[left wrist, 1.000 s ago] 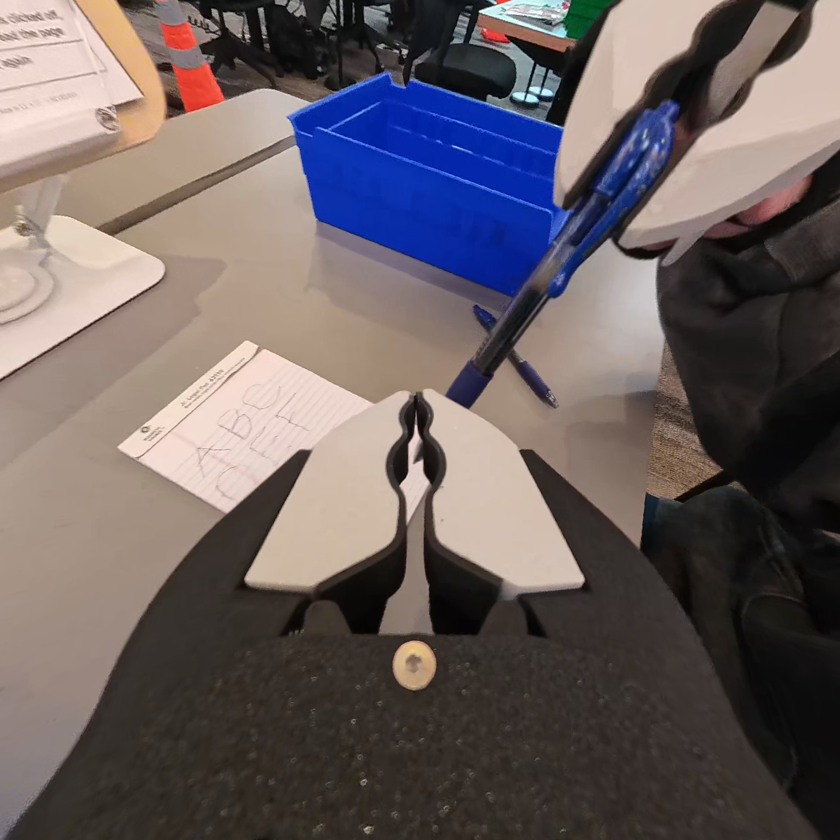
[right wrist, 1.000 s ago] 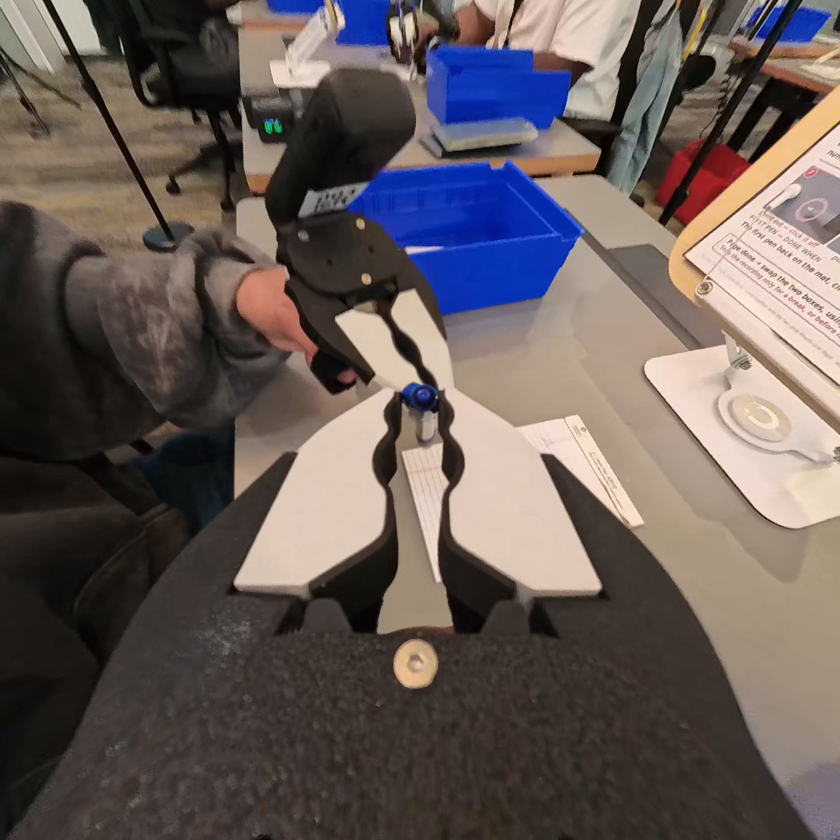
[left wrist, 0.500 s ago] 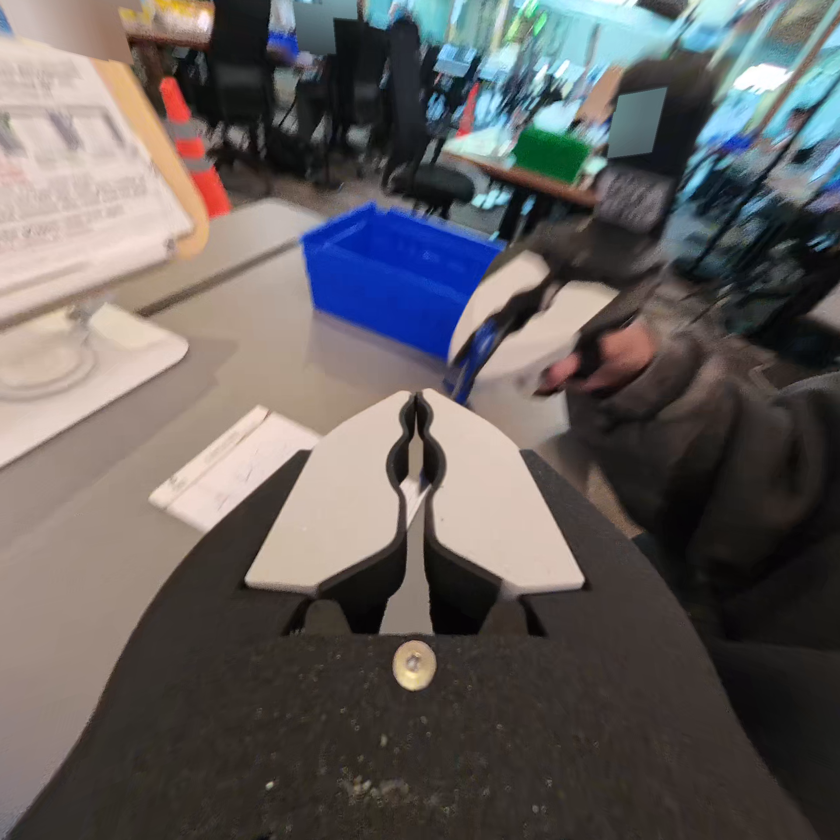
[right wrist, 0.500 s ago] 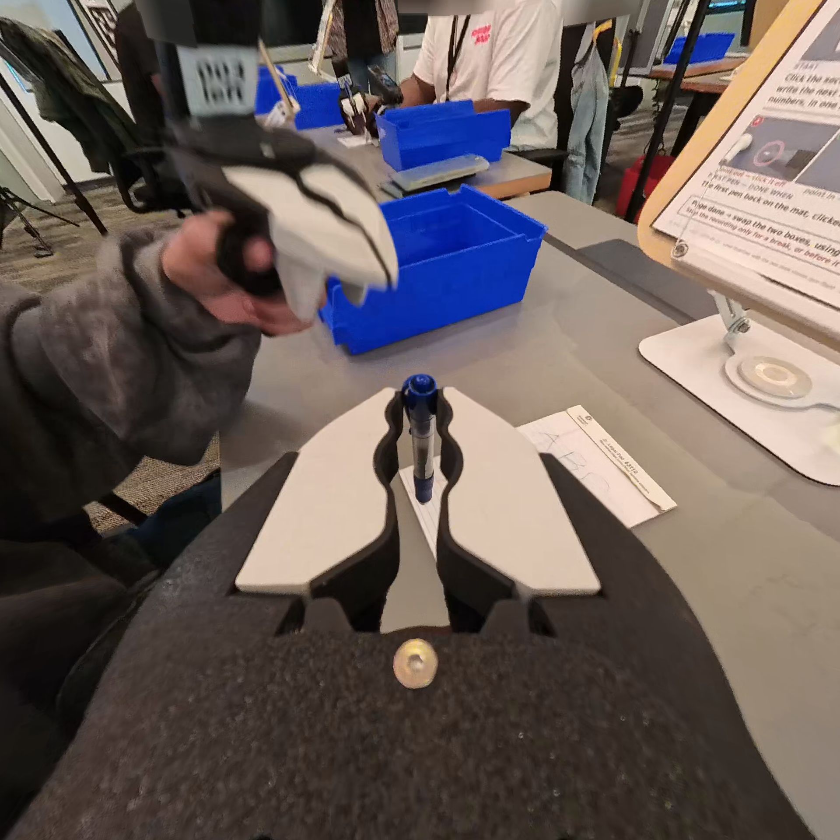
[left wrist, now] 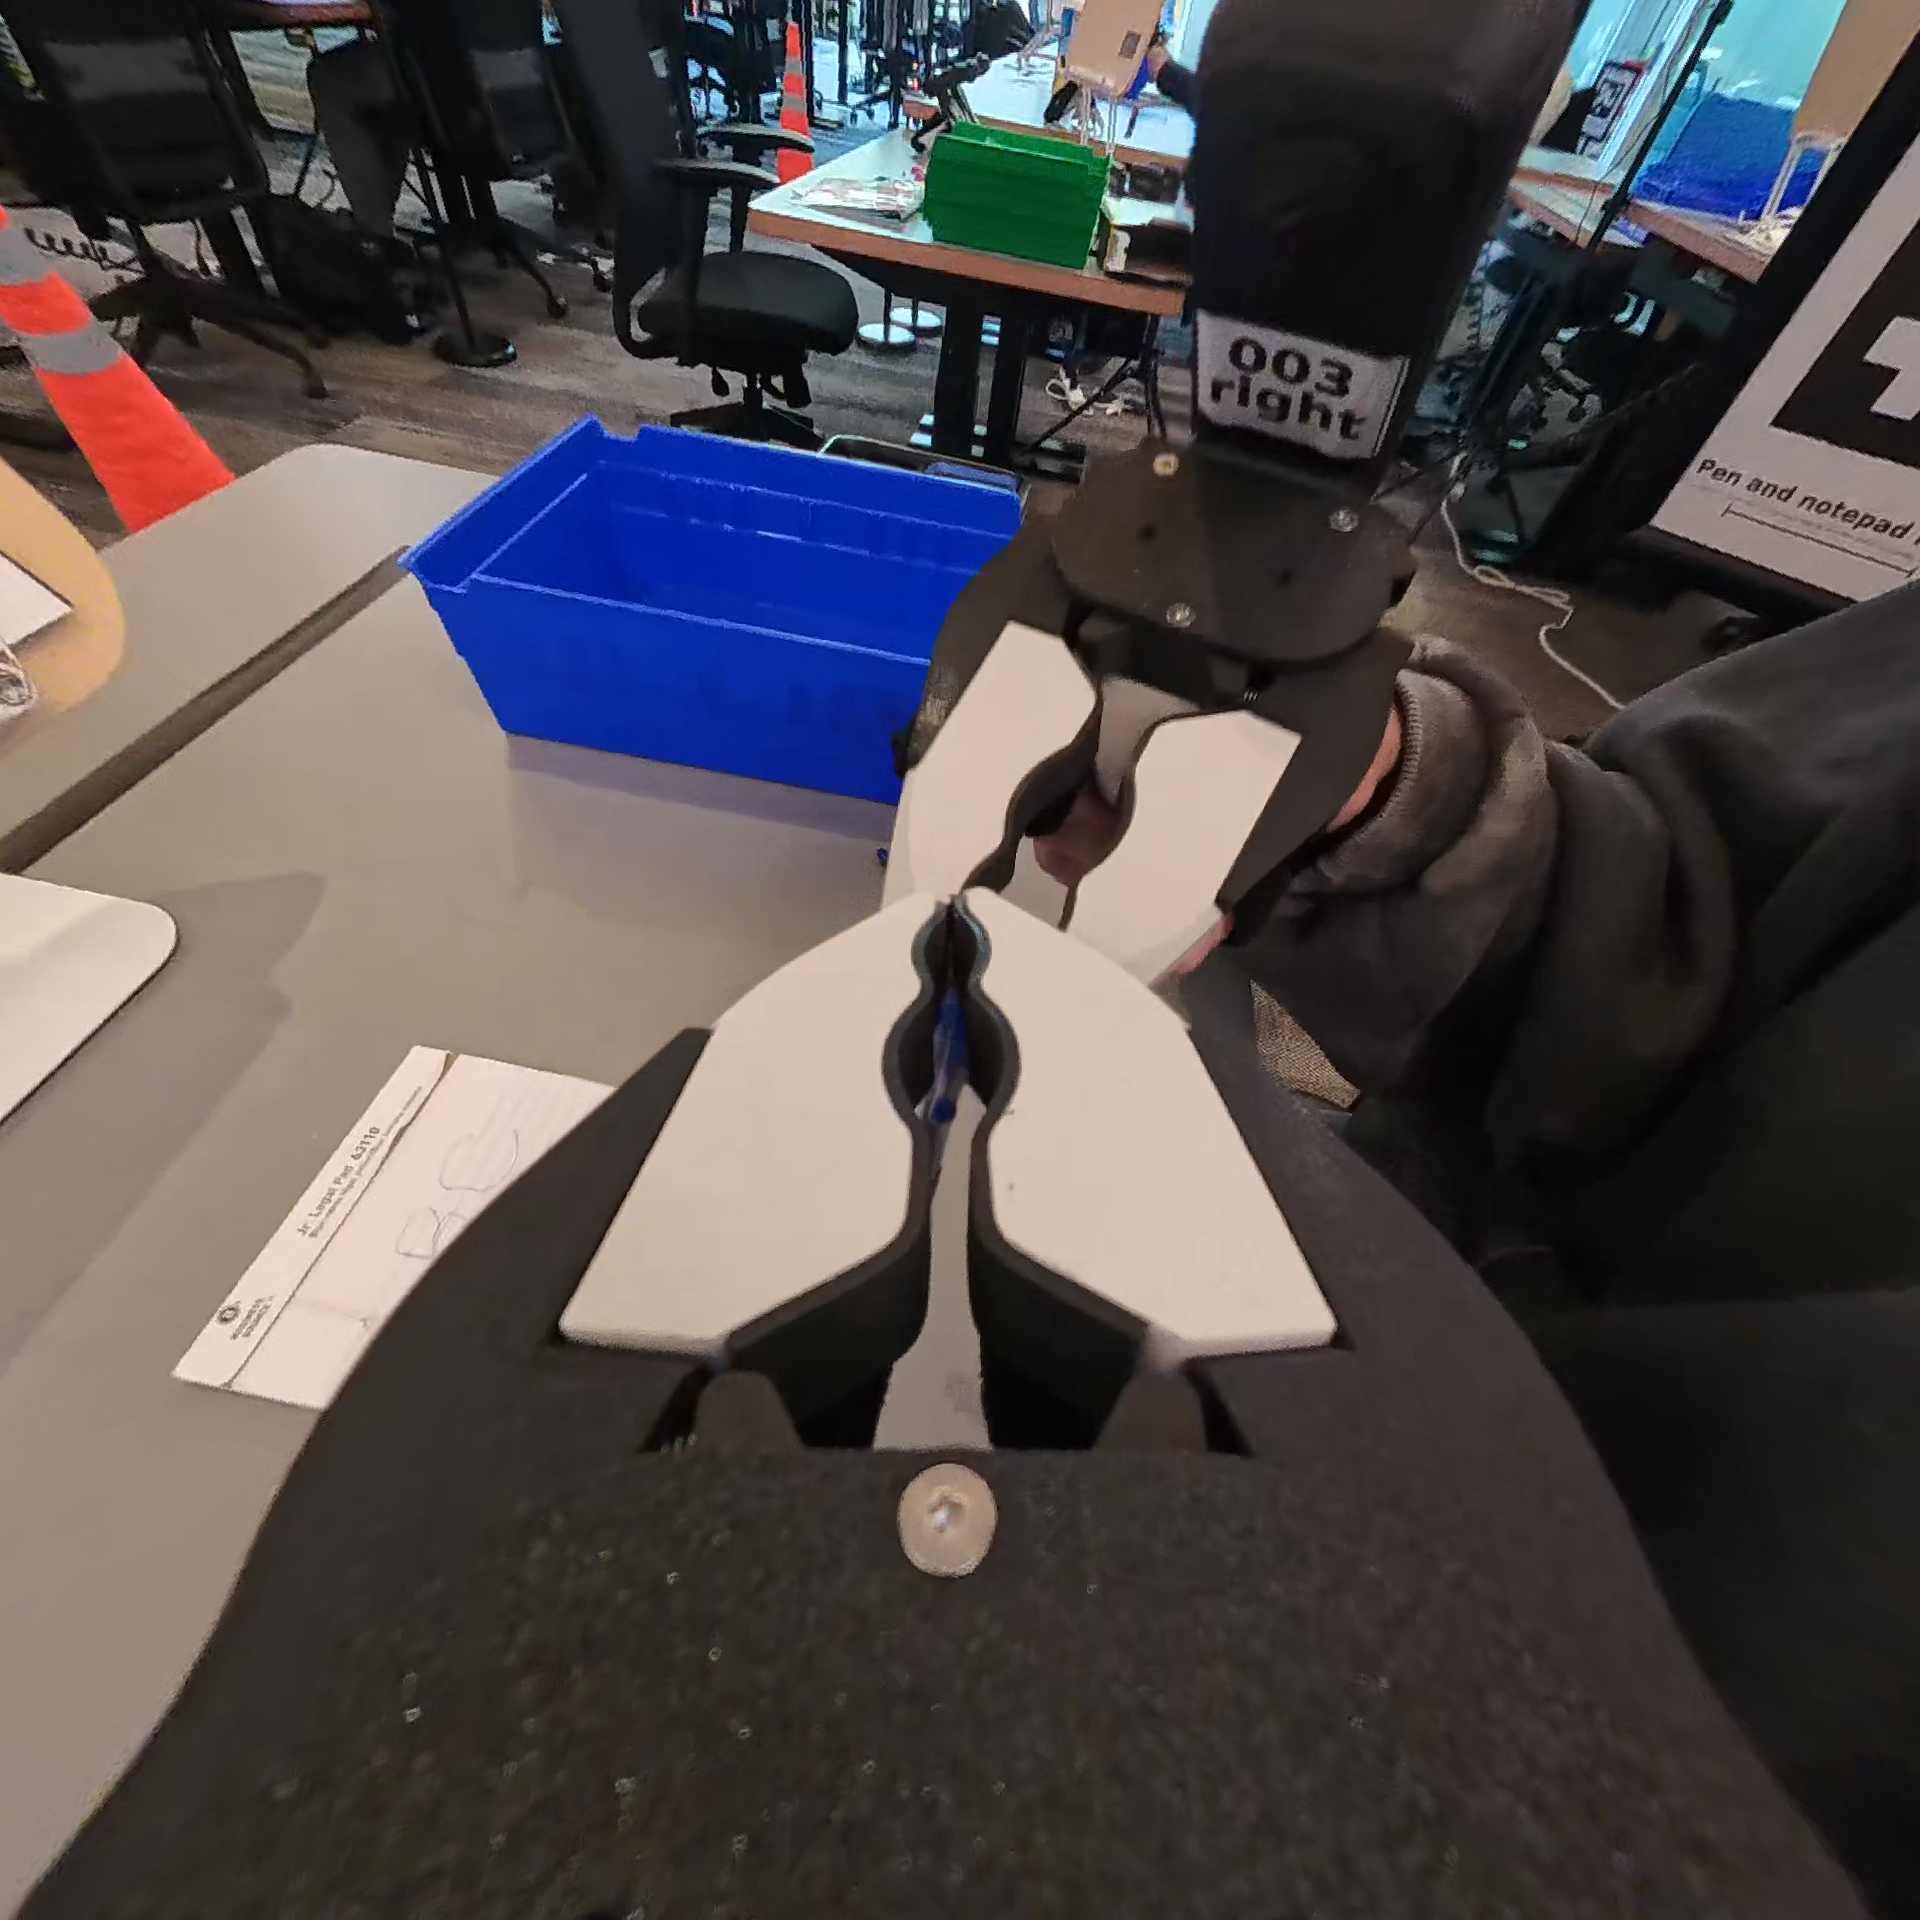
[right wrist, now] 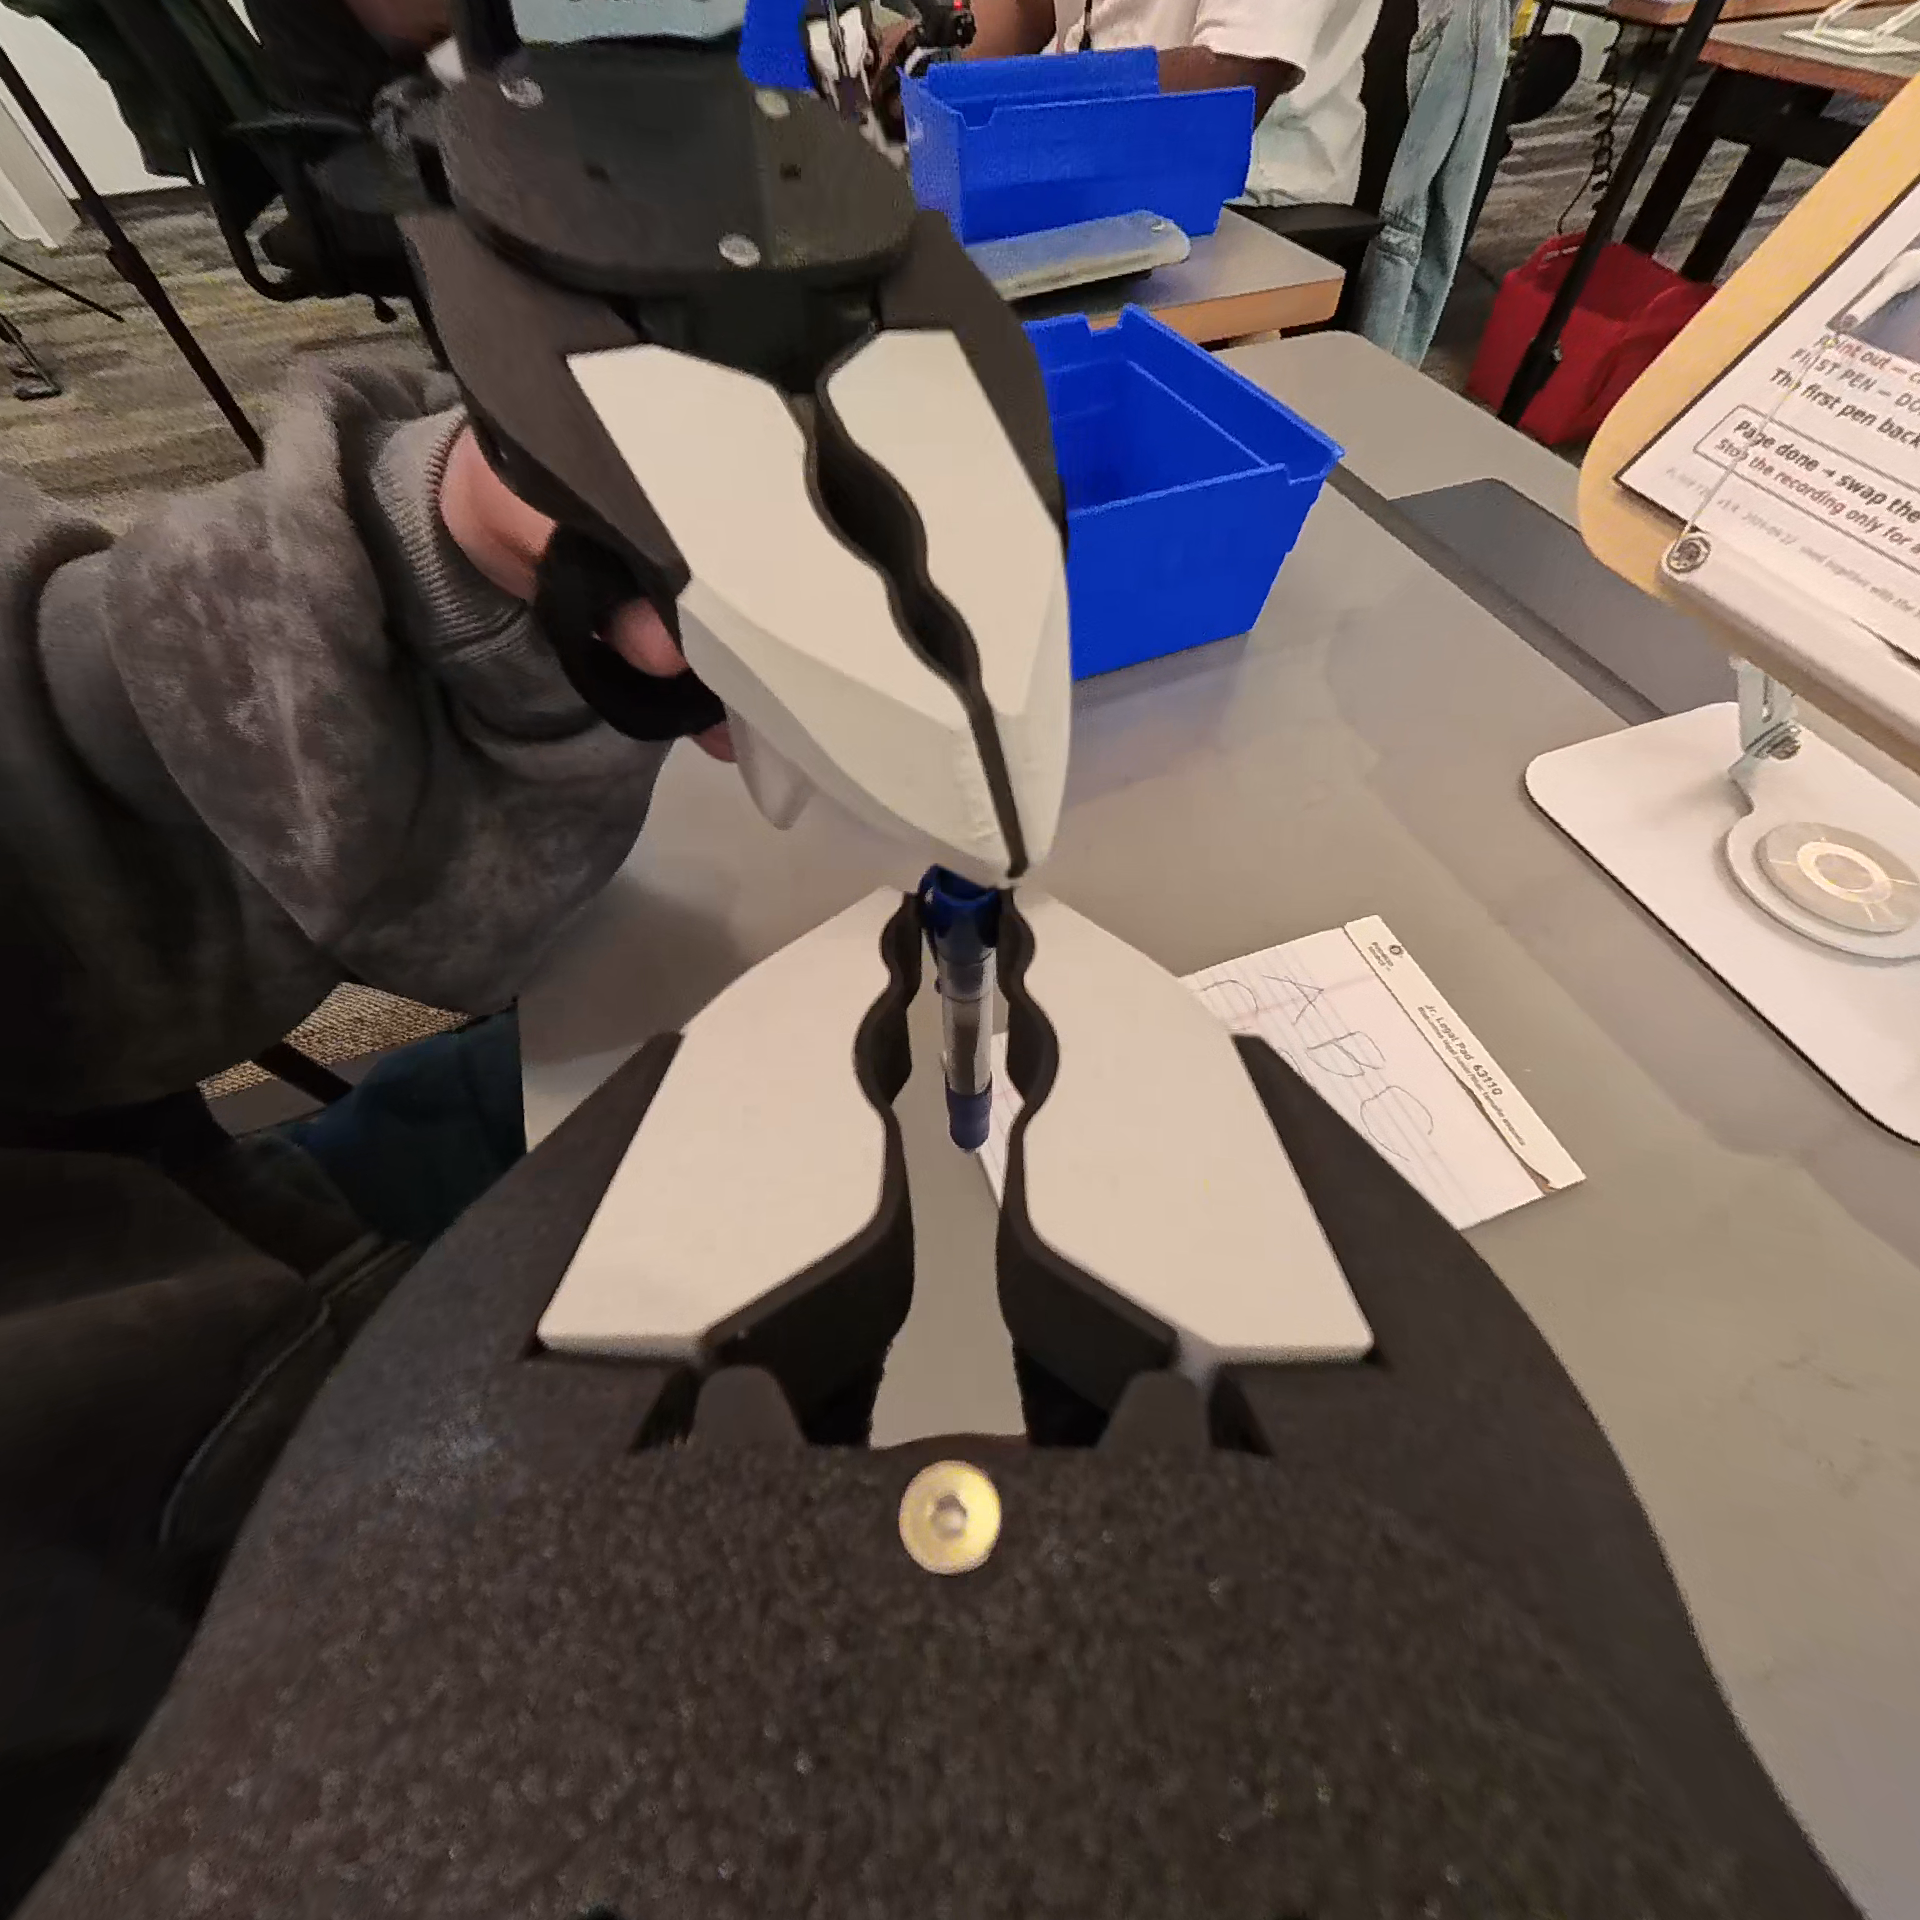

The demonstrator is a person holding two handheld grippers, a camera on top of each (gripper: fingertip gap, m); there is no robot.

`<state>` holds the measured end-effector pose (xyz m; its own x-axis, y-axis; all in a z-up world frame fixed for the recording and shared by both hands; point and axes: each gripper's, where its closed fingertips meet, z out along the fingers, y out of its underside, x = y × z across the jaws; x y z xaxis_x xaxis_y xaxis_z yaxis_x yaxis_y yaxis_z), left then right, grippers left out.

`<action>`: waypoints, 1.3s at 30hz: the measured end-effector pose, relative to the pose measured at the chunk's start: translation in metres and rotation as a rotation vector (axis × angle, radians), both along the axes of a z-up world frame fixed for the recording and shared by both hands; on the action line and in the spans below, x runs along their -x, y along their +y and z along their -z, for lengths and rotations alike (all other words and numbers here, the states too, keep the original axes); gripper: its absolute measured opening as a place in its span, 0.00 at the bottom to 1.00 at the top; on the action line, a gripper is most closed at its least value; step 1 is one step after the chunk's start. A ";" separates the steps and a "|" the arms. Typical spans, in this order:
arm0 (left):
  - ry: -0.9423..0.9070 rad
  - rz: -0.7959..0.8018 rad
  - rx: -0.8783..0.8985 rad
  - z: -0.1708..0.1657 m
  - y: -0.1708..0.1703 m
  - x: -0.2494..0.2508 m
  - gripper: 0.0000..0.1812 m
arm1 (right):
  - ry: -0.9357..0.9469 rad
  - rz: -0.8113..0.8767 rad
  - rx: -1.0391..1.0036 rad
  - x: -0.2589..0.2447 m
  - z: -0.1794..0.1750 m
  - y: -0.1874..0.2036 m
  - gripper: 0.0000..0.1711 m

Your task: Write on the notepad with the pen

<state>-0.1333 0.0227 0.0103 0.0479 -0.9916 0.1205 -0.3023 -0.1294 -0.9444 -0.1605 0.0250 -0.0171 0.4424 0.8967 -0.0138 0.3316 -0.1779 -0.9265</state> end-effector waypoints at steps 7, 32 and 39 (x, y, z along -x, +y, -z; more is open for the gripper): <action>0.025 0.009 -0.045 0.008 -0.003 0.003 0.00 | 0.028 -0.010 0.034 0.002 0.005 -0.001 0.08; -0.155 -0.582 0.315 0.094 -0.034 0.108 0.51 | -0.045 0.333 0.434 -0.090 0.014 0.038 0.08; -0.185 -0.576 0.252 0.089 -0.049 0.107 0.52 | -0.327 0.590 0.771 -0.157 0.081 0.082 0.08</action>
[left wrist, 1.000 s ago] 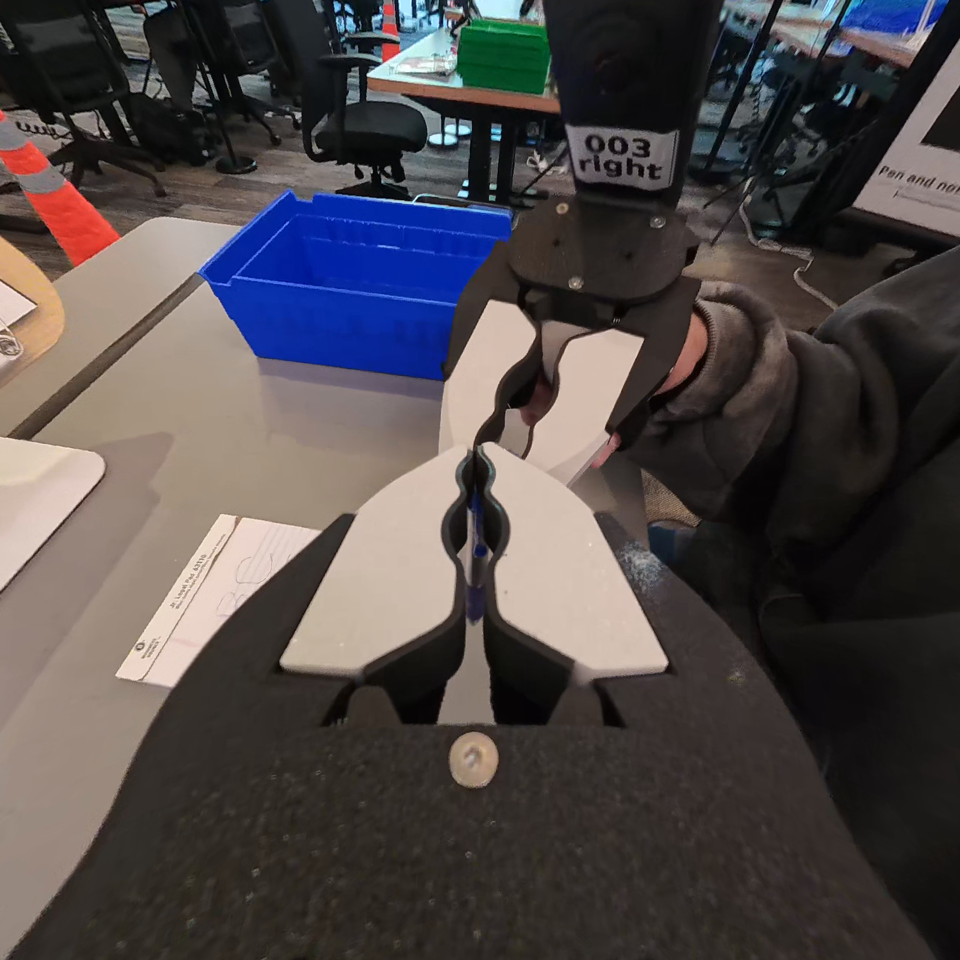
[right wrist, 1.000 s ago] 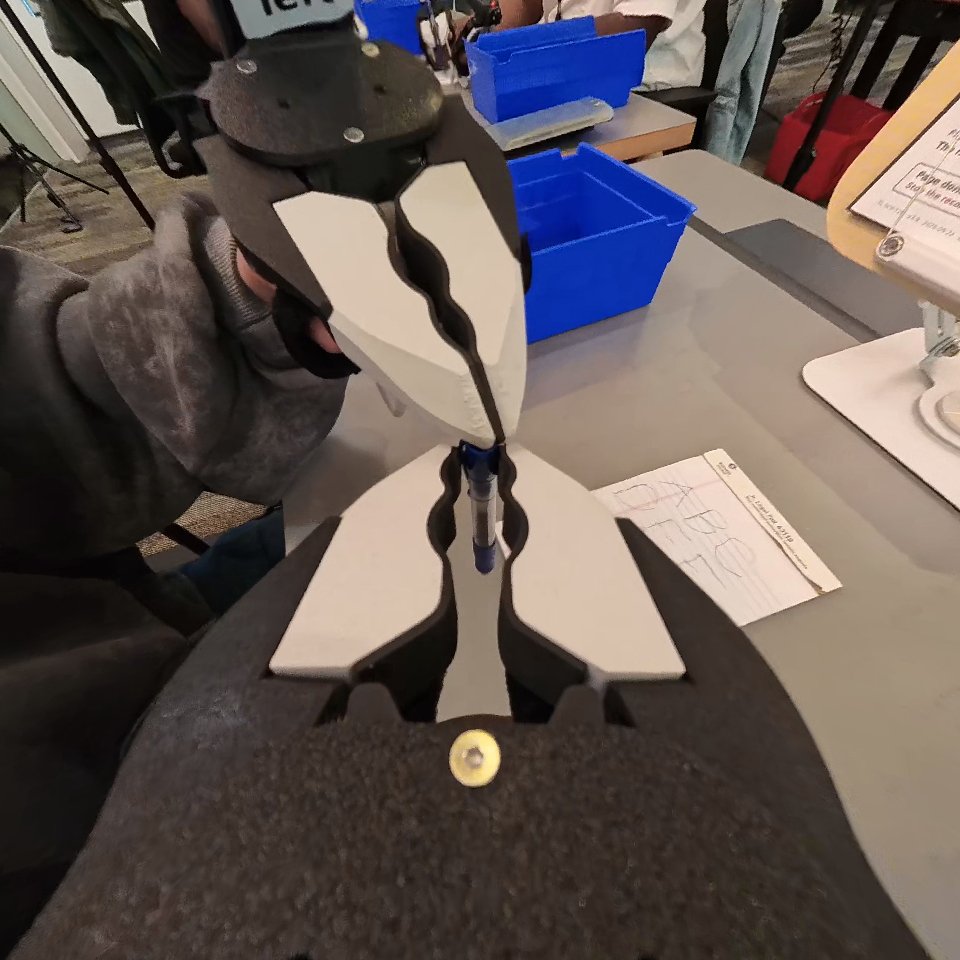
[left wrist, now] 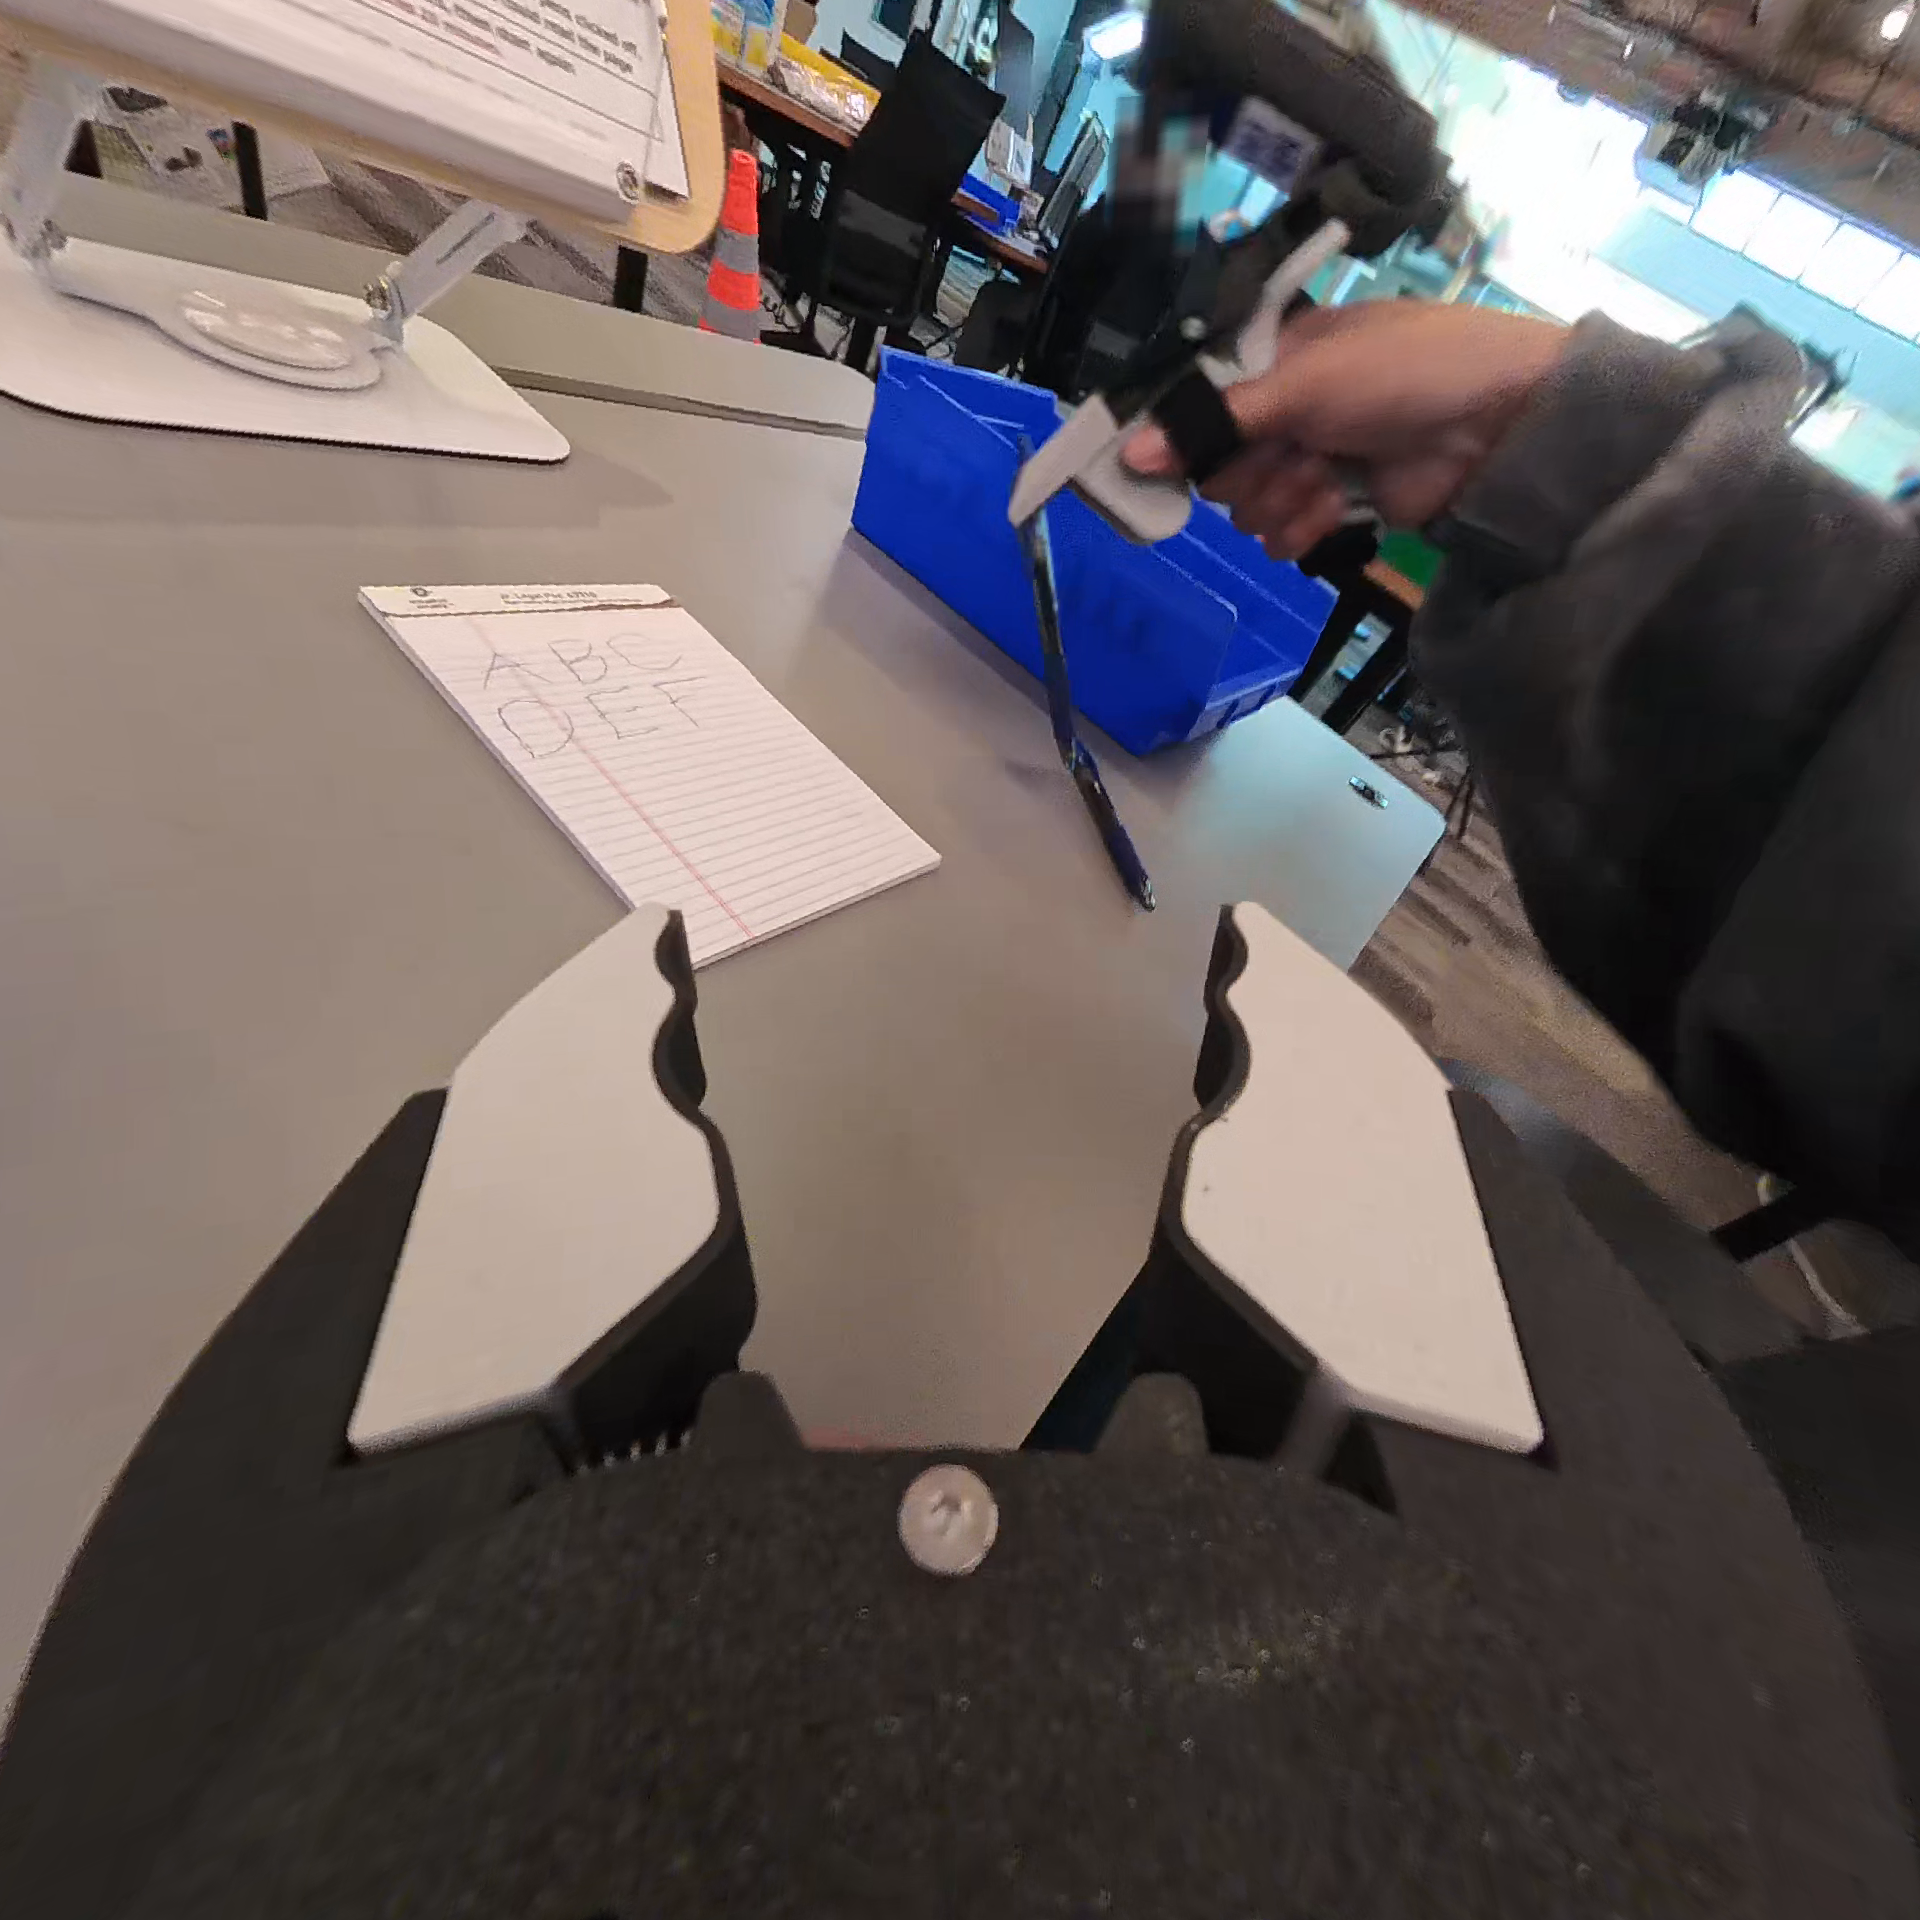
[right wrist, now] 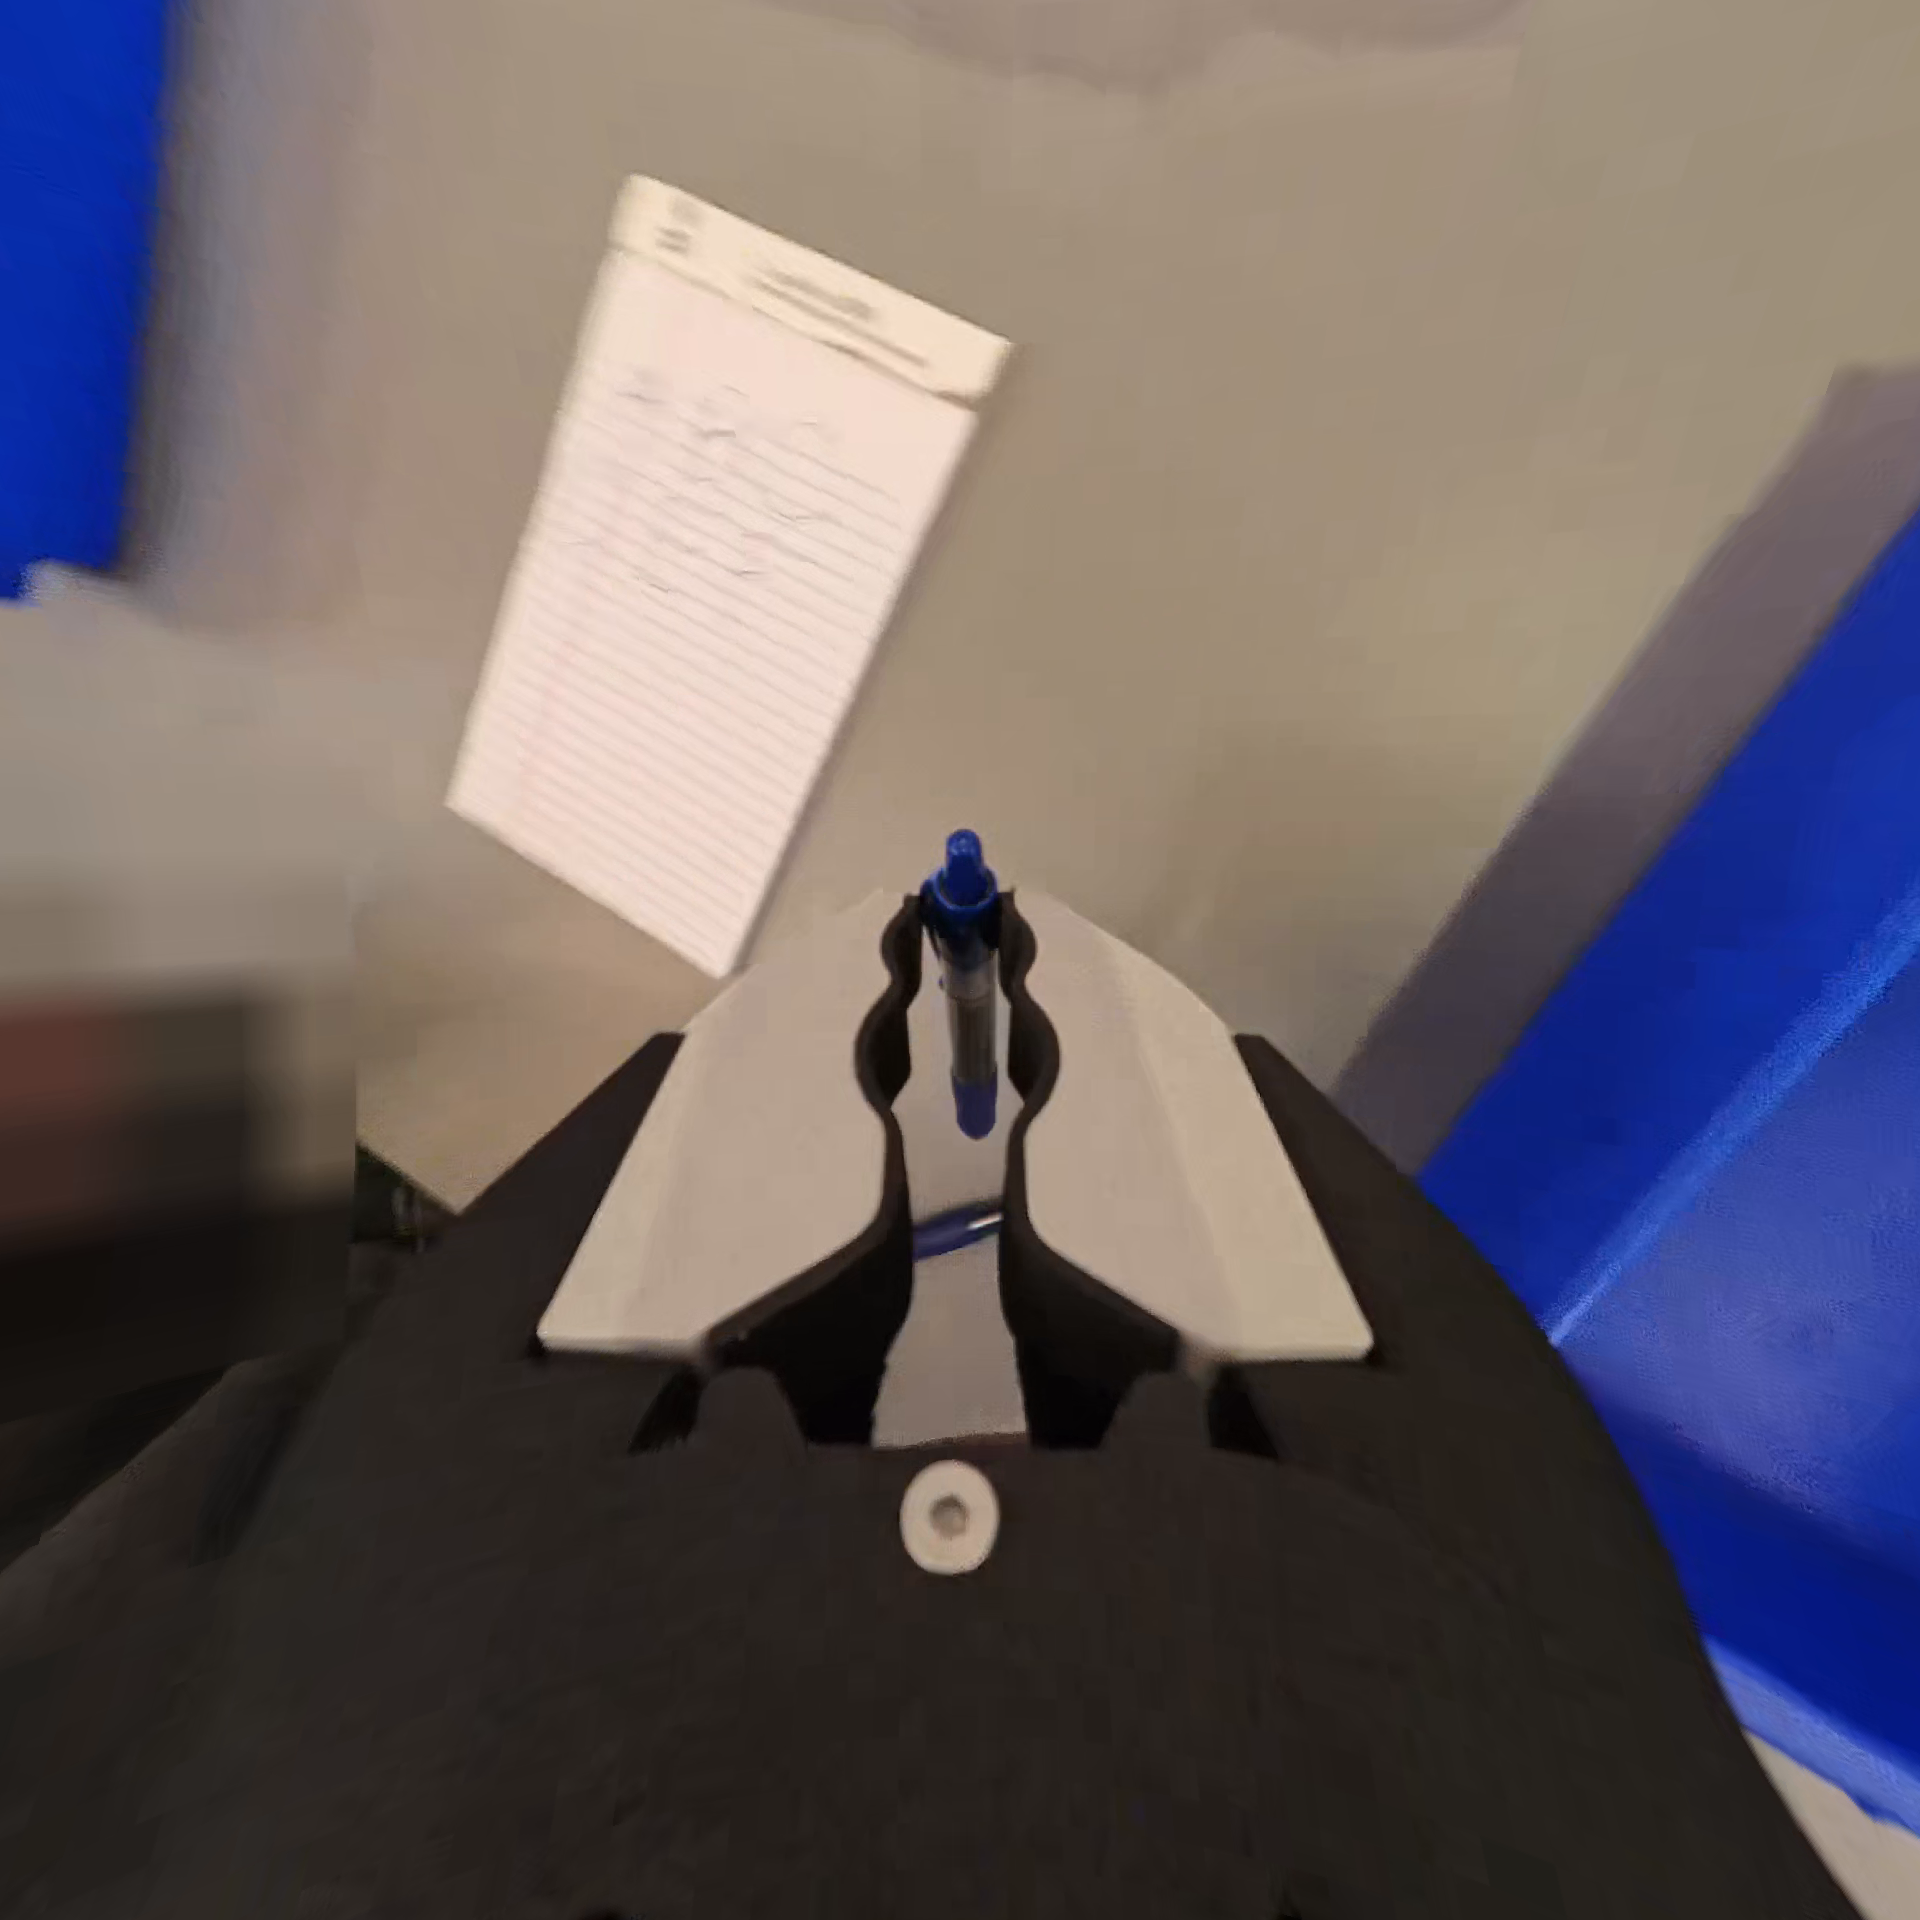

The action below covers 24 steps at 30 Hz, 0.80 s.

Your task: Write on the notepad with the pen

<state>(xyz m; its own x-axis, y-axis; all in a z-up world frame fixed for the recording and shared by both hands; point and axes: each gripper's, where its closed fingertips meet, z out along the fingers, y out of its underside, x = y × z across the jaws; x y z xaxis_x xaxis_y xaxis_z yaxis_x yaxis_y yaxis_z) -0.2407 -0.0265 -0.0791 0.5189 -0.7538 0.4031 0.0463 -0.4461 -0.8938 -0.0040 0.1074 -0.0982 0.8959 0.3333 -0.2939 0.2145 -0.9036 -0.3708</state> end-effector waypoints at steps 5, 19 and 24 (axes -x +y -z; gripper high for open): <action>0.049 0.033 -0.004 0.012 -0.005 -0.006 0.51 | -0.195 0.154 0.174 -0.035 0.043 0.032 0.08; -0.006 0.176 0.062 0.011 -0.027 -0.018 0.50 | -0.420 0.411 0.295 -0.070 0.100 0.046 0.07; -0.010 0.189 0.060 0.010 -0.030 -0.020 0.51 | -0.373 0.330 0.160 -0.057 0.060 0.057 0.22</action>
<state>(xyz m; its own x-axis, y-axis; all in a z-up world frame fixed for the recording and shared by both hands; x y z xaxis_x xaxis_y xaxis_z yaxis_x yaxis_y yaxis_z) -0.2211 -0.0563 -0.0894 0.3664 -0.8117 0.4548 -0.0340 -0.5002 -0.8653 0.0526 0.1640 -0.1583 0.9991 -0.0073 0.0415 0.0001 -0.9845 -0.1756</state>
